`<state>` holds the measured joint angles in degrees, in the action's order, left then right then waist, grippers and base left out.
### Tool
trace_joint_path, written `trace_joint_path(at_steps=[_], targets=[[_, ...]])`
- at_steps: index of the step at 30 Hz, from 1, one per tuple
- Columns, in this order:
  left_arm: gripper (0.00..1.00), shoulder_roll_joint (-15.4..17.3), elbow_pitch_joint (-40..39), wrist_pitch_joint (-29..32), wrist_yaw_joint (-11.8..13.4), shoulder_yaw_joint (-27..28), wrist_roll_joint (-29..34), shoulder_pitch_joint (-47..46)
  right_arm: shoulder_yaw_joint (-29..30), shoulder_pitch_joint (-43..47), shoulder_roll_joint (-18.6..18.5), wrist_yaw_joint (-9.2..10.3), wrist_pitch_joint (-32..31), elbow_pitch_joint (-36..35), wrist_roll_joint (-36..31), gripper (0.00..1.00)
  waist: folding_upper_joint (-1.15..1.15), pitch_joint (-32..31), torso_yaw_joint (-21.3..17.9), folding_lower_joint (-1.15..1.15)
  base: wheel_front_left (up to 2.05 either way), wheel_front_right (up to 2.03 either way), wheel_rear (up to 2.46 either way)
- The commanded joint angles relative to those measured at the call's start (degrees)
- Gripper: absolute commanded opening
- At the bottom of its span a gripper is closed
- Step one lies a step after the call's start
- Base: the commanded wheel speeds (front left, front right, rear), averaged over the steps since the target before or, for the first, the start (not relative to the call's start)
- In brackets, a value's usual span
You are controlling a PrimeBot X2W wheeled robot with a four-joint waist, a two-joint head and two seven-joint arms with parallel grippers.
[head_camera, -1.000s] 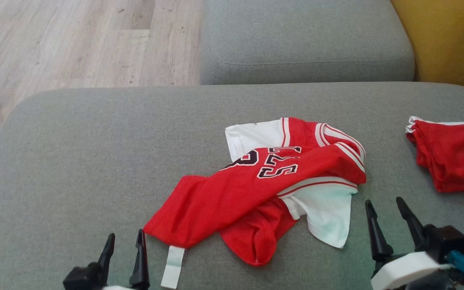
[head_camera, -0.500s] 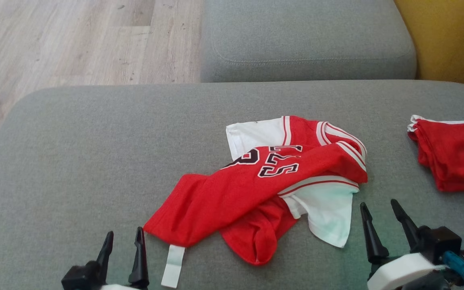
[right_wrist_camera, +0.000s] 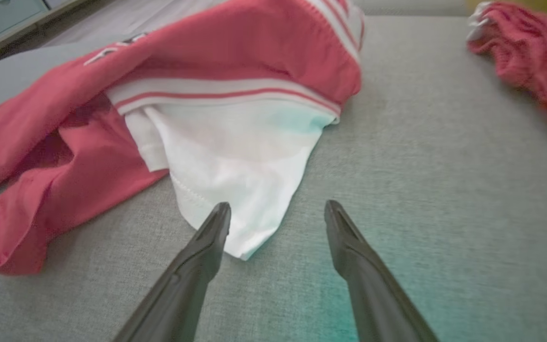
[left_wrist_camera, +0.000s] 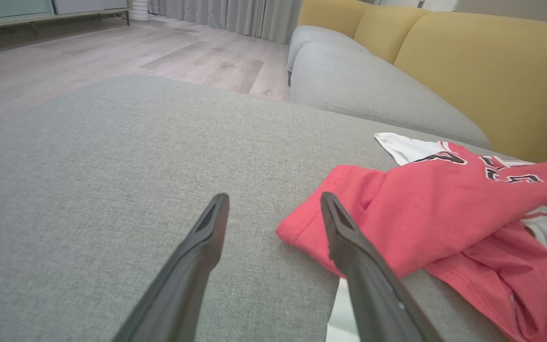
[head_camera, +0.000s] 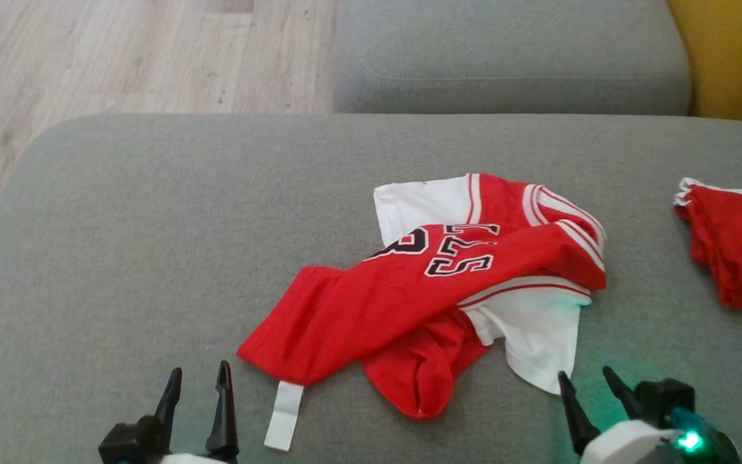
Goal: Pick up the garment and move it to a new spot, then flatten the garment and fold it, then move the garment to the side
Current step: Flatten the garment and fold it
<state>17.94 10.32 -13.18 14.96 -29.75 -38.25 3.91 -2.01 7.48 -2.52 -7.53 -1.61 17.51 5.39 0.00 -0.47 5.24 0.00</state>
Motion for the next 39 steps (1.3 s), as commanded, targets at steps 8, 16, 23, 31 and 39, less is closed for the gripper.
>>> trace_joint_path(at_steps=[8,16,23,31,39], targets=[[1.0,1.4,-2.0,-0.5,0.6,2.0,0.5,-3.7,-3.8,-7.5,-0.4,0.04,-2.7,7.6,-0.7,1.0,0.0,2.3,2.2,0.0,0.0,0.0,0.0],[1.0,1.1,-1.6,-0.7,0.4,2.0,0.3,-3.7,-4.1,-9.0,-0.4,0.04,-3.0,10.5,-0.7,0.0,0.0,2.7,1.9,0.0,0.0,0.0,0.0],[1.0,-0.4,1.4,2.9,-0.6,1.5,-2.1,-6.0,-1.5,-9.2,-0.4,0.04,-1.5,7.7,-1.8,0.0,0.0,3.0,0.1,0.0,0.0,0.0,0.0],[1.0,-3.5,9.6,8.1,-2.2,0.7,-5.6,-10.6,-0.6,-8.4,-0.4,0.04,-2.4,3.2,-3.1,0.0,0.0,4.3,-2.7,0.0,0.0,0.0,0.0],[0.97,-4.9,16.9,10.6,-3.7,-0.3,-6.4,-14.2,-1.7,-8.1,-0.4,0.04,-3.1,0.6,-2.7,0.0,0.0,5.6,-4.5,0.0,0.0,0.0,0.0]])
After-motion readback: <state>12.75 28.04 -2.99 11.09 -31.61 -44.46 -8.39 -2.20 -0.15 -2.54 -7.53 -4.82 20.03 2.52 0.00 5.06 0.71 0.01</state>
